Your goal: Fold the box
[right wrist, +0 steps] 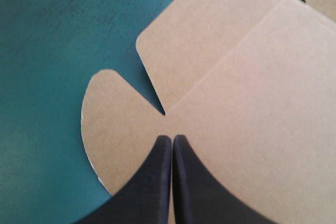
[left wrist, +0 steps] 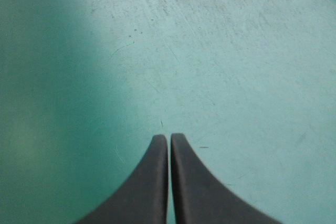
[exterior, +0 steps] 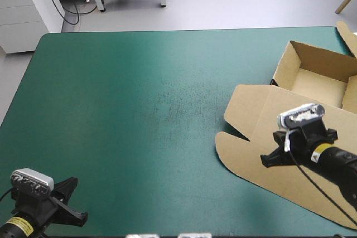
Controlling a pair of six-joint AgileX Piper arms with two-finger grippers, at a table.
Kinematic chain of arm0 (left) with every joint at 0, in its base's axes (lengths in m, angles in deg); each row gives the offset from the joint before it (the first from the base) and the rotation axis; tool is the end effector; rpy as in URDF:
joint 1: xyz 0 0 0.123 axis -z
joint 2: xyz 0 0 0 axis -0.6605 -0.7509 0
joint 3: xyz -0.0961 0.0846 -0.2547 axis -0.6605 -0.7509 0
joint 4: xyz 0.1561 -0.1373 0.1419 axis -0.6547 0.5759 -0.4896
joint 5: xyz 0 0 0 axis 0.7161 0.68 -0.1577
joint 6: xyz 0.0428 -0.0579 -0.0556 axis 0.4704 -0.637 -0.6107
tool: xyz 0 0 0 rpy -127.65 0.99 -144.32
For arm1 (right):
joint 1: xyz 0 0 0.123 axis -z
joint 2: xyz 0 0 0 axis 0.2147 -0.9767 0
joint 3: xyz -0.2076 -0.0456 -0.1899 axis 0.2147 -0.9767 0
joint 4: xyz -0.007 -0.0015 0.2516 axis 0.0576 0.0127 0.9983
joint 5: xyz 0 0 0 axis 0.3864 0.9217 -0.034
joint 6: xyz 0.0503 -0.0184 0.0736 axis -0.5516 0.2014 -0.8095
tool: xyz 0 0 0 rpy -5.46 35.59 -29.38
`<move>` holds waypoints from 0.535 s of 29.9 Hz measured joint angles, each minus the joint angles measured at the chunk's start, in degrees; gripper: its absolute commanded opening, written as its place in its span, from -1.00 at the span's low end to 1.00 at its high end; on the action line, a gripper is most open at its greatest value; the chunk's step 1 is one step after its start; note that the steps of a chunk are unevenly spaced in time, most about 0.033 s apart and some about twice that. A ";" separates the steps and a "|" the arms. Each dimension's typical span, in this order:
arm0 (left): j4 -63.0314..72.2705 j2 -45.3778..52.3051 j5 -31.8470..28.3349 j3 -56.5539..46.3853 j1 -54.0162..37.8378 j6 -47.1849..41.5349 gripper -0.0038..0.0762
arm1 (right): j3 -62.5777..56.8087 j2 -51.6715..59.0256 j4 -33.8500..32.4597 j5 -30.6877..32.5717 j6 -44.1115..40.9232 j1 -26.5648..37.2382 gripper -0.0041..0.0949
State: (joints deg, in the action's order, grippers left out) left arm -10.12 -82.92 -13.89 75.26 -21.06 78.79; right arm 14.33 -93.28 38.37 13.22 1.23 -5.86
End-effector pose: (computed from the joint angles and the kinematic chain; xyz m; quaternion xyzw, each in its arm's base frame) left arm 0.0311 -0.0118 0.2828 0.1654 0.8605 -0.0810 0.4750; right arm 0.1309 0.0471 0.3444 -0.1770 0.8836 0.0744 0.4271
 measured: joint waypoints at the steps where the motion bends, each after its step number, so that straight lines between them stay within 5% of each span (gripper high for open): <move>1: -0.30 0.00 0.00 0.00 0.00 0.00 -0.92 | -2.63 1.75 0.00 -0.87 -0.12 -0.04 -0.95; 16: -0.30 0.00 0.00 0.00 0.00 -0.17 -0.92 | -21.67 17.66 -0.17 -5.60 -0.37 -0.30 -0.95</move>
State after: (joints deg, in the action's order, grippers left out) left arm -10.42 -82.92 -13.89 75.26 -21.06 78.61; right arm -7.34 -75.62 38.19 7.63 0.87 -6.16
